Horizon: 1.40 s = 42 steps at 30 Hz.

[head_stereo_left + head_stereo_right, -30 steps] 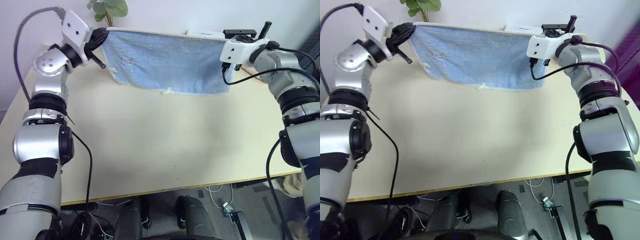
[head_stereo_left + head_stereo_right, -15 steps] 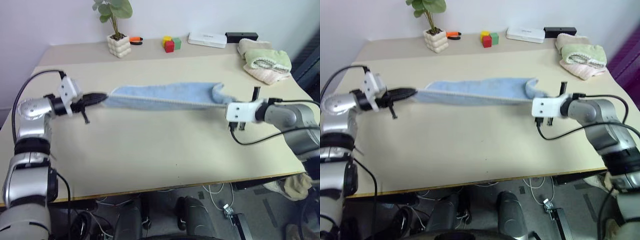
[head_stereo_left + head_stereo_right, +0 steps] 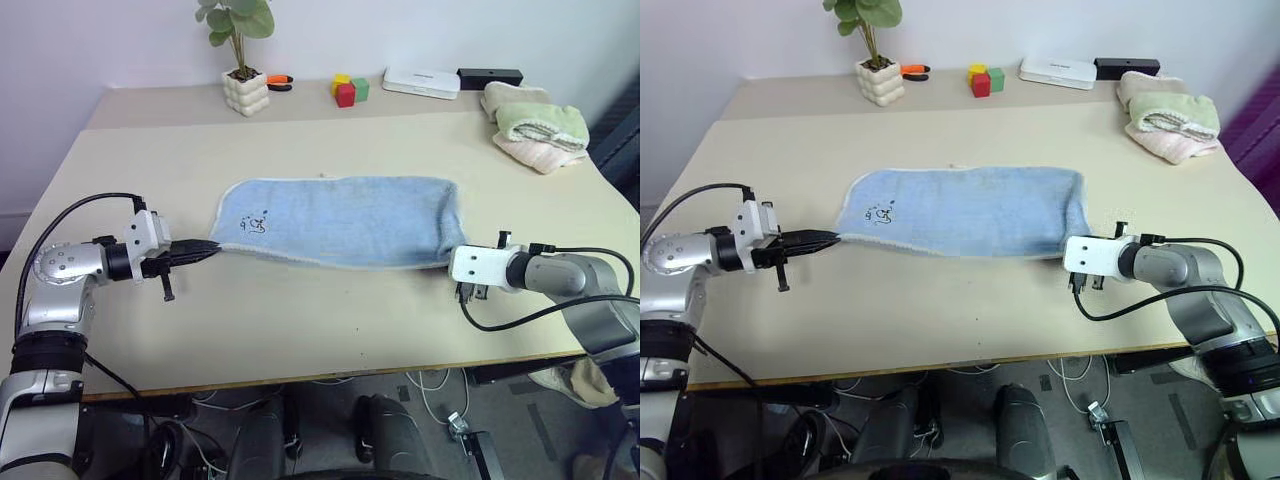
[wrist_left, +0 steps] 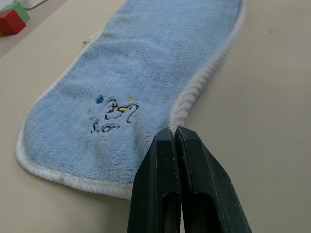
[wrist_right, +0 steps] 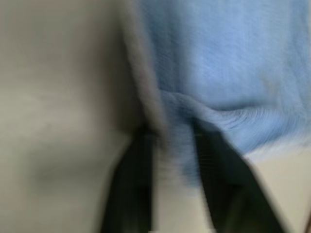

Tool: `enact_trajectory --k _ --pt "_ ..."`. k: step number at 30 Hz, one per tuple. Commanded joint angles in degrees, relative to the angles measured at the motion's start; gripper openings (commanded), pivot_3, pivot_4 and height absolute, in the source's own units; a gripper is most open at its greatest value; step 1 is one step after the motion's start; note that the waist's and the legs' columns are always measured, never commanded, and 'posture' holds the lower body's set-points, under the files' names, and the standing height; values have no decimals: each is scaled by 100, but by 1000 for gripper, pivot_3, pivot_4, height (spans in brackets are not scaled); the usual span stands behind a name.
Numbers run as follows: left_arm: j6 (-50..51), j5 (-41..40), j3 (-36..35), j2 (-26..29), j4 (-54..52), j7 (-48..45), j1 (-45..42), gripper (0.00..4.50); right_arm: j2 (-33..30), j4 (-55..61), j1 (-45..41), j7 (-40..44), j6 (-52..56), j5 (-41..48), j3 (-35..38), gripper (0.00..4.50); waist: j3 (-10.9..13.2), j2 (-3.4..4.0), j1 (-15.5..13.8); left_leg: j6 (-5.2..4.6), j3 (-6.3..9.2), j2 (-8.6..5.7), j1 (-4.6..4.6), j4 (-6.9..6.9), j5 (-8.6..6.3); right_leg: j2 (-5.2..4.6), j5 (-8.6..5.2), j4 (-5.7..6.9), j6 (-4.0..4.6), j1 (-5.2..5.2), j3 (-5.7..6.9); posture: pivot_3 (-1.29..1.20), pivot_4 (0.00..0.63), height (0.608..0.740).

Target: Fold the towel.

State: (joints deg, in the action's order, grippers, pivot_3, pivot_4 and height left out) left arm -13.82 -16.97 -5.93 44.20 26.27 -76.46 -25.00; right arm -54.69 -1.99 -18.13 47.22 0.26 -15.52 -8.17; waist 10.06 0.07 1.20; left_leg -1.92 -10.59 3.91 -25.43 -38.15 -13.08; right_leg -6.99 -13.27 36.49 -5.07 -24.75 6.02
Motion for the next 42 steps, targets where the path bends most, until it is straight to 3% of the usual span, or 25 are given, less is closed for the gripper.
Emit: enact_trajectory --k 1,11,14,19,27,32,42 --pt "94 -154 -144 48 -240 64 3 0 -16 -134 -43 -182 -200 -193 25 3353 -3 -4 -4 0 0 0 0 0 0 0 -2 -1 5 0 0 0 150 740" --pt "152 -160 -138 32 -353 130 -18 0 141 -774 -250 -745 -781 -608 -89 3353 -9 -14 -4 1 -1 0 1 0 0 -1 -2 -5 11 2 0 0 150 740" --pt "164 -167 -140 42 -375 132 -25 0 187 -982 -305 -720 -831 -675 -171 2450 -11 -19 -5 1 -1 0 1 -1 0 -1 -2 -5 11 3 0 0 150 740" --pt "218 -181 -156 70 -490 121 43 0 209 -1075 -408 -685 -881 -691 -216 55 -12 -19 -3 0 -1 0 1 -1 0 -1 -2 -6 11 4 0 0 150 740" --pt "398 -208 -157 250 -627 -22 228 0 -305 -835 -377 162 -1079 -99 57 55 -10 -17 -11 -1 -2 0 -1 0 -1 -2 -2 -7 10 1 0 0 150 740" --pt "736 -388 -183 523 -954 -397 679 0 -1079 -236 110 1201 -1135 799 512 55 -9 -15 -17 -2 -1 1 -2 4 -2 -3 -2 -10 9 0 0 0 150 740" --pt "809 -634 -356 981 -1700 -798 1823 0 -1494 876 1485 1974 -771 1898 1367 55 -8 -13 -26 -20 2 9 -6 5 -34 -18 -4 -21 19 -30 1 0 150 740"
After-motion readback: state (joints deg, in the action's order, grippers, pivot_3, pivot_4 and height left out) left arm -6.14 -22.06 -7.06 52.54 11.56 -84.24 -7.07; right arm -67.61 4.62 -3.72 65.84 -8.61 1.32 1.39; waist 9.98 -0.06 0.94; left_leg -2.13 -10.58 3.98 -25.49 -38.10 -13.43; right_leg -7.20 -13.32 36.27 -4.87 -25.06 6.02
